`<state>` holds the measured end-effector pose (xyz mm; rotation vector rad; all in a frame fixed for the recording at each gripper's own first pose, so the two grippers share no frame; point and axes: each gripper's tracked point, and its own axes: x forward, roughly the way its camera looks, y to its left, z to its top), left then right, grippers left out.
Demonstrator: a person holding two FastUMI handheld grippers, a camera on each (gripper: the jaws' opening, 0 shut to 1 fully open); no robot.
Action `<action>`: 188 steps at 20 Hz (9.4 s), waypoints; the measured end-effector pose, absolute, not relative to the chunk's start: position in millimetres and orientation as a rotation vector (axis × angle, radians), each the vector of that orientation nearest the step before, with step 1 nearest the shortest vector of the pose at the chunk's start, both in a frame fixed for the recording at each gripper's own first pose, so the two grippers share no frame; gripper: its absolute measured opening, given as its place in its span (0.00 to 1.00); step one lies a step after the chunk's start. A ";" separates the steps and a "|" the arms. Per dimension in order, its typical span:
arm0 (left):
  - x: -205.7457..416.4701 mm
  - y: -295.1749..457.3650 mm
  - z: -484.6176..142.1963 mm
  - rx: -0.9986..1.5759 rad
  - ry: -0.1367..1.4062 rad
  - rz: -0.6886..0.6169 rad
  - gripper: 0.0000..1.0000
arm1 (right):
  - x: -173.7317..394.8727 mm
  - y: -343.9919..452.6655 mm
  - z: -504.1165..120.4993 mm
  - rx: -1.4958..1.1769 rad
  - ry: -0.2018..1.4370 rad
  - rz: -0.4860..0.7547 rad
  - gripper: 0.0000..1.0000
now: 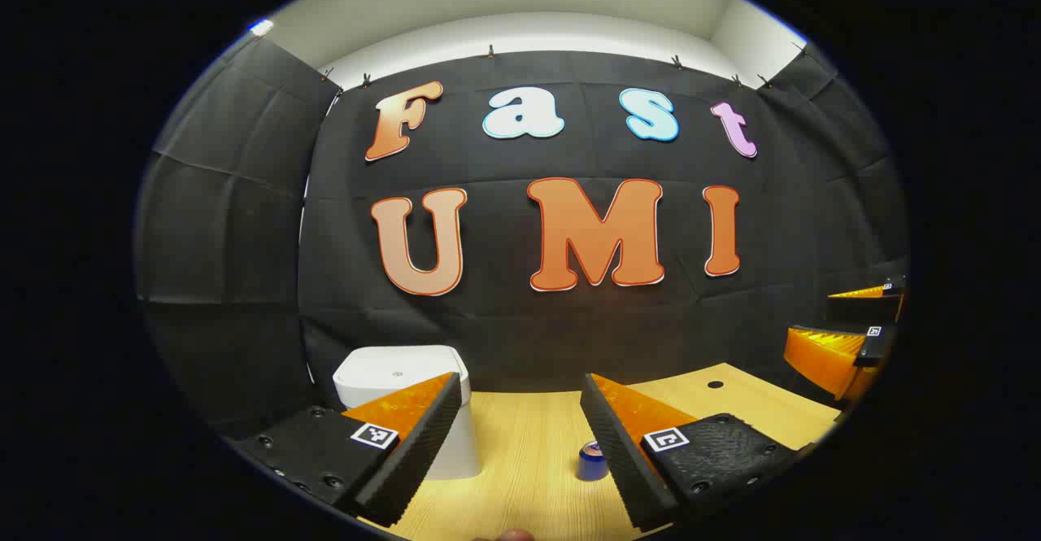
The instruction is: Press the lid of the desktop garbage bin to open it, pick up the crumpled paper on the desktop and throw it into the bin, then pick up the pop can on the desktop and drop it into the bin, and finally close the garbage bin lid.
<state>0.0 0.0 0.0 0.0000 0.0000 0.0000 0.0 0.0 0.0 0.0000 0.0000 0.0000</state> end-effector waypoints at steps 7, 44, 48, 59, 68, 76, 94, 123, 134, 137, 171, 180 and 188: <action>4.0 -22.4 1.7 -0.005 0.006 -0.005 0.94 | 5.8 -16.3 -2.9 0.014 -0.007 0.017 0.94; -9.6 -27.7 3.4 -0.016 0.022 -0.025 0.90 | -8.0 -24.0 -12.7 0.025 0.007 0.020 0.93; -3.3 -13.3 1.8 -0.011 0.030 -0.008 0.77 | -6.1 -25.9 -14.3 0.023 0.012 0.011 0.93; 57.3 96.8 20.0 -0.080 0.081 0.133 0.37 | 1.9 -25.0 -17.5 0.026 0.016 0.007 0.94; 131.9 179.5 13.6 -0.240 0.230 0.137 0.00 | 10.6 -31.5 -31.0 0.049 0.044 -0.002 0.94; 204.6 209.6 -50.3 -0.276 0.612 0.075 0.00 | 22.3 -42.1 -43.7 0.050 0.077 -0.009 0.94; 212.8 202.4 -122.7 -0.305 0.922 0.058 0.00 | 33.9 -57.0 -68.0 0.063 0.135 -0.035 0.94; 29.1 70.3 94.3 -0.124 -0.115 0.075 0.95 | 46.2 -36.9 -76.8 0.014 0.098 0.068 0.94; -37.9 16.8 84.4 -0.096 -0.113 0.094 0.94 | 111.0 -5.6 -210.8 0.008 0.282 0.178 0.94; -21.9 21.1 80.8 -0.070 -0.084 0.071 0.94 | 133.0 6.3 -258.0 -0.010 0.385 0.180 0.94; 15.8 56.9 57.9 -0.080 -0.022 0.041 0.95 | 162.3 35.5 -228.0 0.017 0.415 0.194 0.19; -3.5 106.9 58.3 -0.132 -0.060 0.132 0.94 | 132.7 76.7 -87.8 0.008 0.217 0.293 0.19; -26.7 167.1 39.1 -0.168 -0.060 0.266 0.94 | 153.1 178.1 -17.4 0.000 0.118 0.486 0.18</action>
